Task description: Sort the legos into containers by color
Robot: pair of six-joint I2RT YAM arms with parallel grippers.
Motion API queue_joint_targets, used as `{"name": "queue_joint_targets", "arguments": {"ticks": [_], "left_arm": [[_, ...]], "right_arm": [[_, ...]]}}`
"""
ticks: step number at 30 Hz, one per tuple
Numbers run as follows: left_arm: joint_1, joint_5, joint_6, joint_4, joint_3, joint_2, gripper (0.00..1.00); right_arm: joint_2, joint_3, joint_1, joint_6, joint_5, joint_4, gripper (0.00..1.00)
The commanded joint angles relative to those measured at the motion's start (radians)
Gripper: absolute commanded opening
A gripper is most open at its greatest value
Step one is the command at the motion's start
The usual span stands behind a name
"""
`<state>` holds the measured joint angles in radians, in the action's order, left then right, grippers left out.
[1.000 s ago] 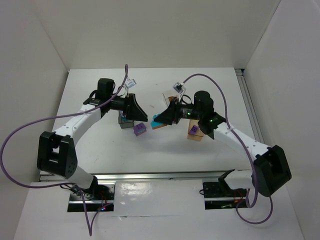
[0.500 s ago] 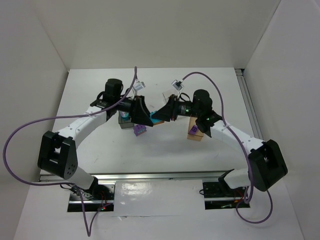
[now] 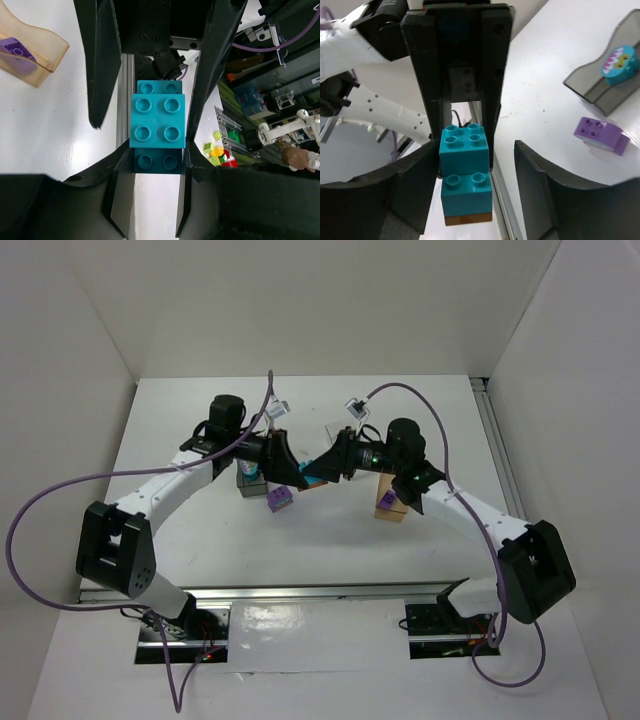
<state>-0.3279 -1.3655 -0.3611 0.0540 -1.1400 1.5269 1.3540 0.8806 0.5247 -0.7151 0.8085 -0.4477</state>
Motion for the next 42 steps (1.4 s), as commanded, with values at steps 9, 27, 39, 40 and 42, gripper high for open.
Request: {"name": "queue_joint_targets", "arguments": {"ticks": [9,27,39,40,42], "left_arm": [[0.156,0.077,-0.273,-0.374,0.120,-0.060,0.00],[0.156,0.135,-0.616,-0.730,0.183,-0.080,0.00],[0.156,0.106,-0.601,-0.717,0.174,-0.080,0.00],[0.156,0.106,-0.601,-0.717,0.174,-0.080,0.00],[0.156,0.095,-0.601,-0.726,0.174,-0.080,0.00]], "right_arm": [[-0.234,-0.119,-0.083,-0.004,-0.160,0.061,0.84],[0.059,-0.124,0.037,-0.201,-0.232,-0.456,0.82],[0.177,-0.081,0.037,-0.296,-0.209,-0.643,0.64],[0.177,-0.081,0.037,-0.305,-0.209,-0.643,0.62],[0.186,-0.081,0.037,-0.305,-0.209,-0.666,0.58]]}}
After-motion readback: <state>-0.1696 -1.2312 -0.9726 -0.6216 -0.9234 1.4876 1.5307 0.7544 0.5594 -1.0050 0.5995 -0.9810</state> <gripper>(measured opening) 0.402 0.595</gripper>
